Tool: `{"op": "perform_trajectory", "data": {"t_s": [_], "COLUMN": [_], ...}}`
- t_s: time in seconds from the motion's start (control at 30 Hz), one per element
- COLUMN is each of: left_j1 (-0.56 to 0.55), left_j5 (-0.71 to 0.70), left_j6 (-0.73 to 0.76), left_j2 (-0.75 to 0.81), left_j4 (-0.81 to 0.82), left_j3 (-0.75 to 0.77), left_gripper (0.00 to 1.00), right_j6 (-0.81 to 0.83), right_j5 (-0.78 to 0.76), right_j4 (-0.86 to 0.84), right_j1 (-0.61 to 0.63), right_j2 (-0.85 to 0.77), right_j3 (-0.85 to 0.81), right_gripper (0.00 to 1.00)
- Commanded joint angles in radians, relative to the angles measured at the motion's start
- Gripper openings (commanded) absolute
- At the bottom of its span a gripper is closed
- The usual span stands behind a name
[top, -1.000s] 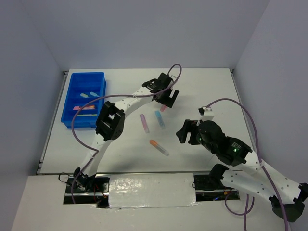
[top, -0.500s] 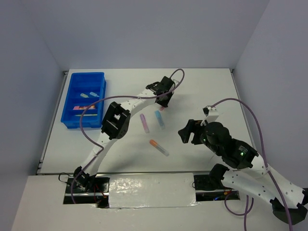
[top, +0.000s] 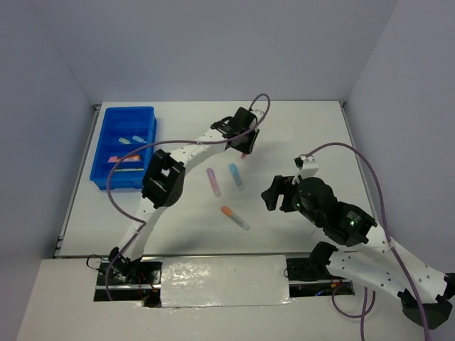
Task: Sort the stationery into containers
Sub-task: Pick up the stationery from the center of the board, then place the stationery in the storage box.
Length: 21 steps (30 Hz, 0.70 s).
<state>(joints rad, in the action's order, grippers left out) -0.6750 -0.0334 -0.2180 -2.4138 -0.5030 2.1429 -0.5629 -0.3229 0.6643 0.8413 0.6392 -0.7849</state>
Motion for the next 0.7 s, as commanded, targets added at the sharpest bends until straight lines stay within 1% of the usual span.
{"op": "perform_trajectory", "data": {"t_s": [0.0, 0.03, 0.07, 0.1, 0.13, 0.17, 0.2, 0.23, 0.27, 0.3, 0.33, 0.37, 0.4, 0.47, 0.5, 0.57, 0.6, 0.67], "left_j1": [0.077, 0.121, 0.147, 0.204, 0.234, 0.273, 0.31, 0.392, 0.435, 0.472, 0.553, 0.596, 0.67, 0.768, 0.79, 0.845, 0.865, 0.893], "left_j5": [0.04, 0.038, -0.03, -0.067, -0.092, -0.152, -0.17, -0.172, -0.175, -0.204, -0.209, -0.206, -0.195, -0.197, -0.2, -0.175, -0.113, -0.077], "left_j6": [-0.154, -0.193, -0.233, -0.336, -0.397, -0.532, -0.597, -0.657, -0.705, -0.798, -0.84, -0.904, -0.934, -0.98, -0.98, -0.971, -0.968, -0.975], "left_j2": [0.278, 0.313, 0.346, 0.408, 0.438, 0.465, 0.513, 0.542, 0.571, 0.641, 0.685, 0.721, 0.784, 0.821, 0.818, 0.78, 0.76, 0.701], "left_j4": [0.22, 0.275, 0.284, 0.281, 0.271, 0.217, 0.181, 0.158, 0.155, 0.17, 0.199, 0.287, 0.32, 0.371, 0.373, 0.394, 0.408, 0.396], "left_j3": [-0.055, -0.086, -0.115, -0.179, -0.21, -0.274, -0.314, -0.357, -0.414, -0.542, -0.61, -0.743, -0.797, -0.871, -0.874, -0.858, -0.85, -0.809], "left_gripper": [0.0, 0.0, 0.0, 0.0, 0.0, 0.0, 0.0, 0.0, 0.0, 0.0, 0.0, 0.0, 0.0, 0.04, 0.07, 0.08, 0.08, 0.08], "right_j6": [0.017, 0.017, 0.015, 0.015, 0.015, 0.014, 0.014, 0.014, 0.014, 0.014, 0.012, 0.009, 0.009, 0.008, 0.008, 0.012, 0.012, 0.015], "right_j5": [-0.002, 0.001, 0.002, 0.008, 0.01, 0.012, 0.013, 0.018, 0.019, 0.027, 0.045, 0.06, 0.073, 0.108, 0.114, 0.136, 0.145, 0.189], "right_j4": [-0.06, -0.061, -0.063, -0.065, -0.066, -0.069, -0.072, -0.083, -0.088, -0.091, -0.095, -0.098, -0.104, -0.126, -0.141, -0.155, -0.17, -0.195], "right_j1": [-0.004, -0.002, -0.004, -0.004, -0.002, -0.004, -0.002, -0.004, -0.002, -0.002, -0.004, -0.004, -0.002, -0.002, -0.001, 0.001, -0.001, 0.001], "right_j2": [0.011, 0.011, 0.01, 0.007, 0.005, 0.002, -0.003, -0.004, -0.004, -0.001, 0.002, 0.004, 0.005, 0.008, 0.011, 0.03, 0.04, 0.069], "right_j3": [-0.028, -0.027, -0.024, -0.02, -0.019, -0.01, -0.007, -0.004, -0.001, -0.001, -0.002, -0.002, 0.001, 0.015, 0.019, 0.029, 0.03, 0.038], "right_gripper": [0.84, 0.84, 0.84, 0.84, 0.84, 0.84, 0.84, 0.84, 0.84, 0.84, 0.84, 0.84, 0.84, 0.84, 0.84, 0.84, 0.84, 0.84]}}
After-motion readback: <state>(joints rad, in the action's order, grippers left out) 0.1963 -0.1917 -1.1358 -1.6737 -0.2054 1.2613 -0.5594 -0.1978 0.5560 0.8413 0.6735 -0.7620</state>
